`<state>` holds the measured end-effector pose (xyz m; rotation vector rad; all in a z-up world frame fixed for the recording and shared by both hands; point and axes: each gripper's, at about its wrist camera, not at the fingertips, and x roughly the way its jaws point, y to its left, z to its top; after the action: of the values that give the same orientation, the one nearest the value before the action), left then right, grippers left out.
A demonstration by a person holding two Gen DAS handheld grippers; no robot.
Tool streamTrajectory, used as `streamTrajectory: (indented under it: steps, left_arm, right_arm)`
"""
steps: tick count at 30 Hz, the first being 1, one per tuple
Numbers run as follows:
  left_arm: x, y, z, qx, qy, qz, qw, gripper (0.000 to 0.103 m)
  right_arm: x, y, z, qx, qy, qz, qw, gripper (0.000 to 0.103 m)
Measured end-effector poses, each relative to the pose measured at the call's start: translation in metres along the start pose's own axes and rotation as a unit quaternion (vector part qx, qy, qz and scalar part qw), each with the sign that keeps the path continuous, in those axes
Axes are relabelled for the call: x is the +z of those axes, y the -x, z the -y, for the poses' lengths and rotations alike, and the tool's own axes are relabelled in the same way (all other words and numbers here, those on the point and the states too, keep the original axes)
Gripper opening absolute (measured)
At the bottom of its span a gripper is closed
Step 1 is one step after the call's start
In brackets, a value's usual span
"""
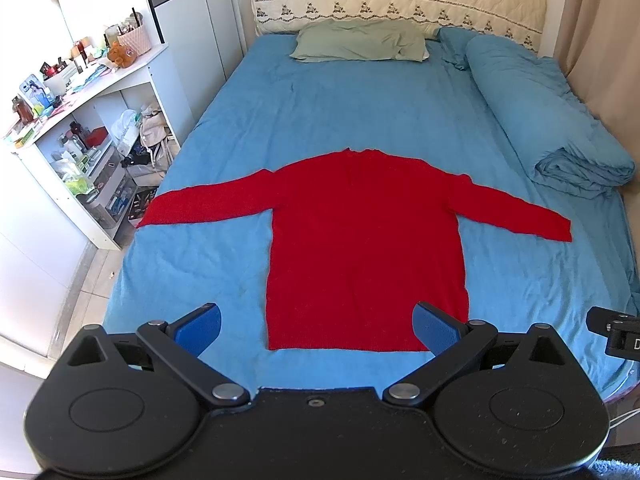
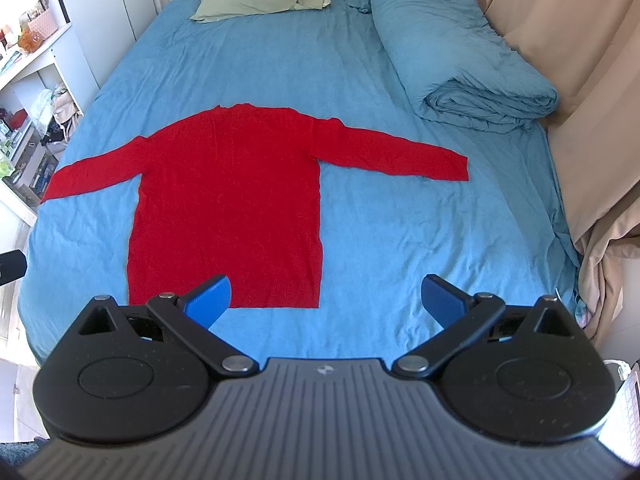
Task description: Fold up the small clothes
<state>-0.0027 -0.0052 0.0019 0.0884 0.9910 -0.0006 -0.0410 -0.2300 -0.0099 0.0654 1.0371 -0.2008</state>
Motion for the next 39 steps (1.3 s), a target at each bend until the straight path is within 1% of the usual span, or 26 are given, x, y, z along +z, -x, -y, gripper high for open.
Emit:
streamTrajectory:
  steps: [16, 22, 39]
  left_arm:
    - [-0.0015, 0.0041, 0.0013, -0.006, 0.0, 0.006, 1.0, 0.103]
    - [-0.002, 0.005, -0.0015, -0.015, 0.009, 0.008, 0.9998, 0.103]
    - [-0.0028, 0.0085, 0.0006, -0.02, 0.013, 0.01, 0.9997, 0.103]
  right_arm:
    - [-0.0042, 0.0028, -0.0021, 0.0, -0.006, 0.002, 1.0, 0.103]
    - [-0.005, 0.0027, -0.0013, 0.0, -0.006, 0.004, 1.0, 0.103]
    - [-0.0069, 0.007, -0.0022, 0.0, -0.004, 0.009, 1.0, 0.103]
